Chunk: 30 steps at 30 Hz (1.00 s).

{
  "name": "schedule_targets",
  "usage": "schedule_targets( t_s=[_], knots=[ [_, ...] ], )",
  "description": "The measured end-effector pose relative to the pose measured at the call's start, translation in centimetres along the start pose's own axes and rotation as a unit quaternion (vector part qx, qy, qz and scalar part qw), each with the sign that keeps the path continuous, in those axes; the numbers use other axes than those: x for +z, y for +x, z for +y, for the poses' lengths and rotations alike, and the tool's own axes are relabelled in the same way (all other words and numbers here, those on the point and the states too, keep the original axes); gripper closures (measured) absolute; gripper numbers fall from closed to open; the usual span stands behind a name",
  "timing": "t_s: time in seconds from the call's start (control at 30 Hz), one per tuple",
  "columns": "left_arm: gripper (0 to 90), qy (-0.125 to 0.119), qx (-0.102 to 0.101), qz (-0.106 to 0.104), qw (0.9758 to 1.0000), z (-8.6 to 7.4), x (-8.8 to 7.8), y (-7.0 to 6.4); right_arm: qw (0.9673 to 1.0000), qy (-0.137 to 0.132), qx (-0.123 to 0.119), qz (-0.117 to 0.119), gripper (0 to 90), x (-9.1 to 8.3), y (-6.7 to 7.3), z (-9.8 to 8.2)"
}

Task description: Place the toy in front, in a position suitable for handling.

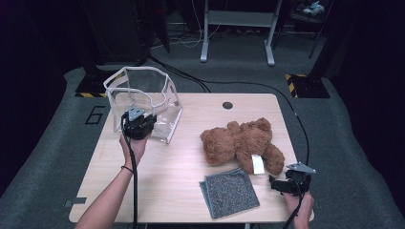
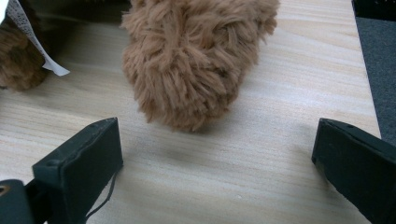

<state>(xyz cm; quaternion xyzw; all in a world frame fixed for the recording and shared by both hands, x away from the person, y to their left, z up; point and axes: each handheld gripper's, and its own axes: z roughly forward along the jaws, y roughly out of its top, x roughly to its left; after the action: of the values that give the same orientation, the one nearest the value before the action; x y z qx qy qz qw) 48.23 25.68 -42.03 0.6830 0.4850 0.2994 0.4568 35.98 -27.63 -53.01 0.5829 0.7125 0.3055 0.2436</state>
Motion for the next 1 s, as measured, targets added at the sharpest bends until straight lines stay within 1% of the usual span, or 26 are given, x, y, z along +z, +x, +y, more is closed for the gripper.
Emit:
schedule_targets(
  t_s=[0.03,0.13,0.17,0.23,0.27,0.3,0.33,0.37,0.4,0.43,0.47,0.5,0.53,0.6,0.63,0.67,0.73,0.8,0.83,0.93,1.0],
  knots=[
    [80.8,0.0,0.0,0.002,1.0,0.1,0.2,0.0,1.0,0.0,0.0,0.0,1.2,0.0,0.0,0.0],
    [81.0,0.002,-0.008,0.005,1.0,0.1,0.7,0.0,1.0,0.0,0.001,0.0,1.2,0.0,0.0,0.0],
    [80.9,0.004,-0.007,0.006,1.0,0.1,0.9,0.0,1.0,0.0,0.0,0.0,1.2,0.0,0.0,0.0],
    [80.9,0.003,-0.01,0.018,0.9998,0.2,1.6,-0.1,1.0,0.0,0.001,0.0,1.2,0.0,0.0,0.0],
    [80.9,0.003,-0.01,0.018,0.9998,0.2,1.6,-0.1,1.0,0.0,0.001,0.0,1.2,0.0,0.0,0.0],
    [80.8,0.001,-0.013,0.028,0.9995,0.4,2.1,-0.2,1.0,0.0,0.001,0.0,1.2,0.0,0.0,0.0],
    [80.8,0.002,-0.017,0.031,0.9994,0.6,2.4,-0.1,1.0,0.0,0.0,0.0,1.2,0.0,0.0,0.0],
    [80.8,0.002,-0.017,0.031,0.9994,0.6,2.4,-0.1,1.0,0.0,0.001,0.0,1.2,0.0,0.0,0.0],
    [80.8,0.0,-0.018,0.037,0.9991,0.6,2.6,-0.2,1.0,0.0,0.001,0.0,1.2,0.0,0.0,0.0],
    [80.7,0.001,-0.027,0.039,0.9989,0.8,3.0,-0.2,1.0,0.0,0.0,0.0,1.3,0.0,0.0,0.0],
    [80.6,-0.001,-0.027,0.043,0.9987,0.9,3.1,-0.1,1.0,-0.001,0.001,0.0,1.3,0.0,0.0,0.0],
    [80.5,-0.001,-0.027,0.043,0.9987,0.9,3.1,-0.1,1.0,-0.001,0.001,0.0,1.3,0.0,0.0,0.0],
    [80.3,-0.001,-0.032,0.047,0.9984,1.1,3.4,0.0,1.0,0.0,0.001,0.0,1.3,0.0,0.0,0.0],
    [80.0,0.001,-0.031,0.05,0.9983,1.2,3.6,0.0,1.0,-0.001,0.001,0.0,1.3,0.0,0.0,0.0],
    [79.9,0.006,-0.027,0.051,0.9983,1.3,3.7,0.1,1.0,0.0,0.001,0.0,1.3,0.0,0.0,0.0],
    [79.7,0.009,-0.022,0.056,0.9982,1.3,4.0,0.2,1.0,0.0,0.001,0.0,1.3,0.0,0.0,0.0],
    [79.3,0.011,-0.027,0.057,0.998,1.5,4.2,0.3,1.0,0.0,0.001,0.0,1.3,0.0,0.0,0.0],
    [79.1,0.009,-0.028,0.058,0.9979,1.6,4.4,0.3,1.0,0.0,0.001,0.0,1.3,0.0,0.0,0.0],
    [78.8,0.013,-0.028,0.057,0.9979,1.8,4.6,0.4,1.0,0.0,0.001,0.0,1.3,0.0,0.0,0.0],
    [78.6,0.016,-0.025,0.063,0.9976,2.1,5.0,0.6,1.0,-0.001,0.001,0.0,1.3,0.0,0.0,0.0],
    [78.8,0.018,-0.029,0.062,0.9975,2.2,5.3,0.7,1.0,-0.001,0.001,0.0,1.3,0.0,0.0,0.0]
  ],
)
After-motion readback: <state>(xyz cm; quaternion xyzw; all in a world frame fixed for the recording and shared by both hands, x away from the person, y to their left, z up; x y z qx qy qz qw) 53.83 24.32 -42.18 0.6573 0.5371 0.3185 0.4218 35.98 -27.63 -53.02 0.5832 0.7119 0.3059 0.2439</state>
